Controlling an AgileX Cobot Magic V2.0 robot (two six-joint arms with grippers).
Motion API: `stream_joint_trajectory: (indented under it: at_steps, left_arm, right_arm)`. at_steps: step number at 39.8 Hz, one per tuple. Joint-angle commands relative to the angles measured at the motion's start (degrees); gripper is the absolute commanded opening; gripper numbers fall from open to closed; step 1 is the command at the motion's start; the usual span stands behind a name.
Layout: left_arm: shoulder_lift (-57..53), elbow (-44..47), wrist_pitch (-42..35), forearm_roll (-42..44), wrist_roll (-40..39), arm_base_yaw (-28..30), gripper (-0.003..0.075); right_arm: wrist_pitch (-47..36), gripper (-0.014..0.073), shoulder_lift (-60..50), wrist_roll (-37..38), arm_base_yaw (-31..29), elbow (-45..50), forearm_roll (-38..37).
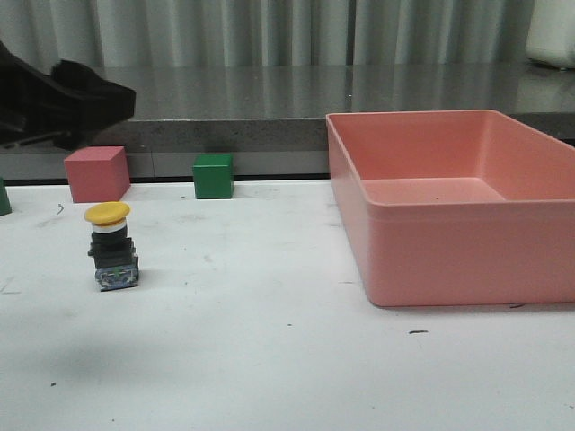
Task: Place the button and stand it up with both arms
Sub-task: 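Open the left gripper and raise it away from the button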
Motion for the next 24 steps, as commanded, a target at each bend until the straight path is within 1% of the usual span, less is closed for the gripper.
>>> stream_joint_trajectory:
  at_steps: [1, 5, 7, 17, 24]
  left_arm:
    - [-7.8, -1.2, 6.5, -0.8, 0.0, -0.3, 0.0526]
    - [-15.0, -1.2, 14.8, -0.8, 0.0, -0.3, 0.0483]
    - [-18.9, -1.2, 19.0, -0.8, 0.0, -0.3, 0.0438]
    - [-34.9, -1.2, 35.7, -0.8, 0.0, -0.3, 0.0167]
    - [-45.1, -1.2, 48.0, -0.8, 0.0, -0.3, 0.0008]
  right_arm:
    - [-4.6, -0.0069, 0.6, -0.5, -0.3, -1.5, -1.1]
    - [-4.6, -0.0069, 0.6, -0.5, -0.3, -1.5, -1.1]
    - [-4.6, -0.0069, 0.6, -0.5, -0.3, -1.5, -1.1]
    - [-4.6, -0.0069, 0.6, -0.5, -0.3, -1.5, -1.1]
    - [-4.6, -0.0069, 0.6, -0.5, -0.3, -1.5, -1.1]
